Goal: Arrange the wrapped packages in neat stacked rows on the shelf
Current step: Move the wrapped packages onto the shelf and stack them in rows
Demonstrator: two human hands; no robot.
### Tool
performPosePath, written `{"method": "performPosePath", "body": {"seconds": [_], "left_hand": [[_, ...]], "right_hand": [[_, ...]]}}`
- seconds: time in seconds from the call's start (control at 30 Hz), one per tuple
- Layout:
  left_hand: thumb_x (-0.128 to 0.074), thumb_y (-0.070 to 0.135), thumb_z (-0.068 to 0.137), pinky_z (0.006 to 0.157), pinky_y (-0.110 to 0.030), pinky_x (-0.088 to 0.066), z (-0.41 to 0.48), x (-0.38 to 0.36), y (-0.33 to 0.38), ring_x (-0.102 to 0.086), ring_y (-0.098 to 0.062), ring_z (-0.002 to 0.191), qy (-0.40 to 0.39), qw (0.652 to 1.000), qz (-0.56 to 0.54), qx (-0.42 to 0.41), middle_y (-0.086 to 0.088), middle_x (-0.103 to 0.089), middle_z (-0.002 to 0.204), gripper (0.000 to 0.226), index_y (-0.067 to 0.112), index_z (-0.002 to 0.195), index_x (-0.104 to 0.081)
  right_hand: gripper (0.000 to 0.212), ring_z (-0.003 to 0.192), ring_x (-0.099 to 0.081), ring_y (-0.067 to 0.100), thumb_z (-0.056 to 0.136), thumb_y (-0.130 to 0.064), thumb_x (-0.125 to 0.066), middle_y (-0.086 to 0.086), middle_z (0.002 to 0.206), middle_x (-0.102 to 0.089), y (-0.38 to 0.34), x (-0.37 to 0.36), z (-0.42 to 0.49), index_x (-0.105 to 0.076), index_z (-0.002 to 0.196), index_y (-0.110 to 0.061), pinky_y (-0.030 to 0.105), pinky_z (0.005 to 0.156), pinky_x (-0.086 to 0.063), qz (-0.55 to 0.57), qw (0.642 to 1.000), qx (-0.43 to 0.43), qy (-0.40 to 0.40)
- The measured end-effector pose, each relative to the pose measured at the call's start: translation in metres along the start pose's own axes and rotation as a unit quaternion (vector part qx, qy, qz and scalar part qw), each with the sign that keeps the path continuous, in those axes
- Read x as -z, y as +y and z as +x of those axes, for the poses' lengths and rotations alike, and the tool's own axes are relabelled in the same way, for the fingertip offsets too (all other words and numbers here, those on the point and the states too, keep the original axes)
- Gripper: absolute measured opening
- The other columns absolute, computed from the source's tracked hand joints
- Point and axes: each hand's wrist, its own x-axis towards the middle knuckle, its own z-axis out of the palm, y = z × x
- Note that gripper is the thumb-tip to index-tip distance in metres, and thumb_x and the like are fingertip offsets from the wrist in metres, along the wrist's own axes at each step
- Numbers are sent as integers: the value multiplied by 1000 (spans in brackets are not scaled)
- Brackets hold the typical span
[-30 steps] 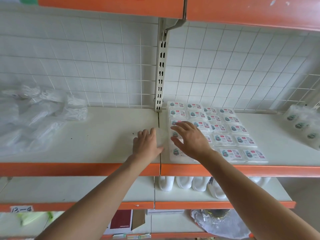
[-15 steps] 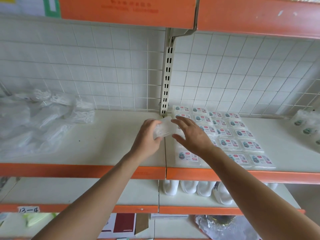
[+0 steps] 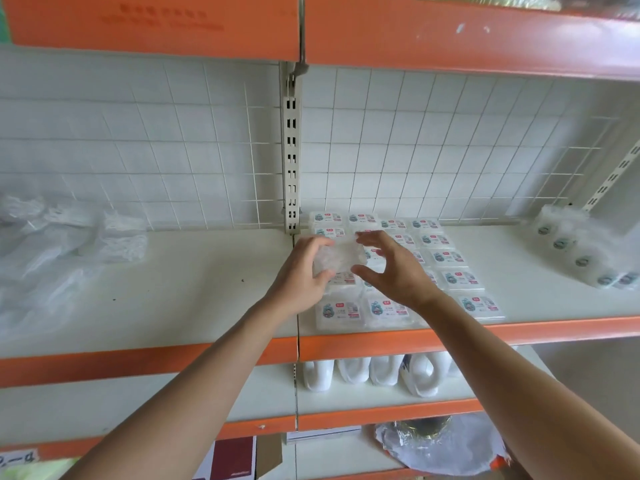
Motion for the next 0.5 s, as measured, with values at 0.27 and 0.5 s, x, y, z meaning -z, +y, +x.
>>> {"method": "performPosePath", "body": {"seconds": [0.27, 0.5], "left_hand": [[-61, 7, 88, 101, -7, -26, 17, -26, 36, -40, -6, 128, -53, 998, 15, -12, 3, -46, 137, 38, 17, 124, -53], [-50, 42, 97, 82, -25, -45, 31, -48, 75, -59, -8, 101, -81, 987, -77, 115, 10, -63, 106, 28, 20, 107, -61]], "right_hand": [[54, 112, -57, 5, 75, -12, -80, -3, 119, -51, 10, 34, -18, -49, 107, -42, 31, 98, -49, 107, 992, -30, 55], [61, 117, -53, 13, 74, -9, -80, -3, 125, -50, 22, 49, -29, -52, 127, -19, 37, 102, -47, 55, 996, 32, 58]]}}
